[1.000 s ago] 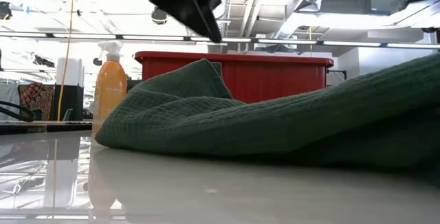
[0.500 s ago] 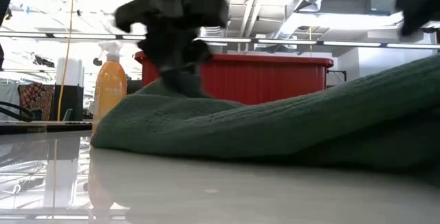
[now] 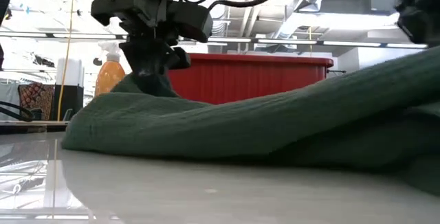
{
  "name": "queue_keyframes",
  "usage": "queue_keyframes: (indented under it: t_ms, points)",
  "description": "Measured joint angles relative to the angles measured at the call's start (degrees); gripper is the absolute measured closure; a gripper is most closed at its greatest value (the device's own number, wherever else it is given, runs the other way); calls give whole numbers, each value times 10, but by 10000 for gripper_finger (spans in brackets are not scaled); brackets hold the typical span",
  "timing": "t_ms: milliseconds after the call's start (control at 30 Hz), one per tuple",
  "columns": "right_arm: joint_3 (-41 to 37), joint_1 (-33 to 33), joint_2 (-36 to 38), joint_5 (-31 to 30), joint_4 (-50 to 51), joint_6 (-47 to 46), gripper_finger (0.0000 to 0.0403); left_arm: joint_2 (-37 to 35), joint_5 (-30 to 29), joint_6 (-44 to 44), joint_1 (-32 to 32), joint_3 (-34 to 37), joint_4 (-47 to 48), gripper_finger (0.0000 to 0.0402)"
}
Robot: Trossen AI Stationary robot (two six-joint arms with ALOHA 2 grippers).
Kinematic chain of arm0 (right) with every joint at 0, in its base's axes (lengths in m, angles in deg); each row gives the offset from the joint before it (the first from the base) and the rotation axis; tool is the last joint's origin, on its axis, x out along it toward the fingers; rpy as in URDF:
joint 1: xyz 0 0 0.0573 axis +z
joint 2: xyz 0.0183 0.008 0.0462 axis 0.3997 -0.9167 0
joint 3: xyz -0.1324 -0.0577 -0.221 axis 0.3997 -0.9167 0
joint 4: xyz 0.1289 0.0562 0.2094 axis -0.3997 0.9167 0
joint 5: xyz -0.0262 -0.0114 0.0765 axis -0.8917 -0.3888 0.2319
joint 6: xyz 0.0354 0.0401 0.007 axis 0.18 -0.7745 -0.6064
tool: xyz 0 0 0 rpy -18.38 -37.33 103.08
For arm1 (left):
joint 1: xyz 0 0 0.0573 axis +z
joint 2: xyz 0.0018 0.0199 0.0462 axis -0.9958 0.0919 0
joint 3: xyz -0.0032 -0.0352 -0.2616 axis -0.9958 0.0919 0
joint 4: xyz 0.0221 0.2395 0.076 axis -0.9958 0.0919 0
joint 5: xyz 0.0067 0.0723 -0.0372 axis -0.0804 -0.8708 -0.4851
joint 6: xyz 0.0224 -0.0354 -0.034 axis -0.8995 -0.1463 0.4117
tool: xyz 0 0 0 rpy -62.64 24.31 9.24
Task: Fold Laundry from Bin
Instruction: Fold the green shirt
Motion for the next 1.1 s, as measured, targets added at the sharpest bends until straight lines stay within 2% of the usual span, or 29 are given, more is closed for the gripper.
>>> queue_keyframes:
  t_ms: [300,500,633,700,767,900,933,1100]
  points:
    - [0,41,-56,-11,-61,-70,172,0,0,10,-7,0,-5,400]
    - [1,42,-141,3,-179,-51,172,0,0,11,-7,0,-5,400]
    - [9,42,-182,-14,-220,-33,178,0,12,11,-7,0,-5,400]
    - [13,38,-191,-20,-226,-14,199,0,15,11,-7,0,-5,400]
    - [17,30,-193,-19,-222,11,241,0,19,11,-7,0,-5,400]
    - [17,9,-178,-10,-198,85,369,-1,26,19,-7,0,-5,401]
    - [16,2,-166,-10,-180,107,381,-1,27,20,-7,0,-5,401]
    - [15,-49,-55,5,-82,210,383,-23,26,21,-10,1,3,401]
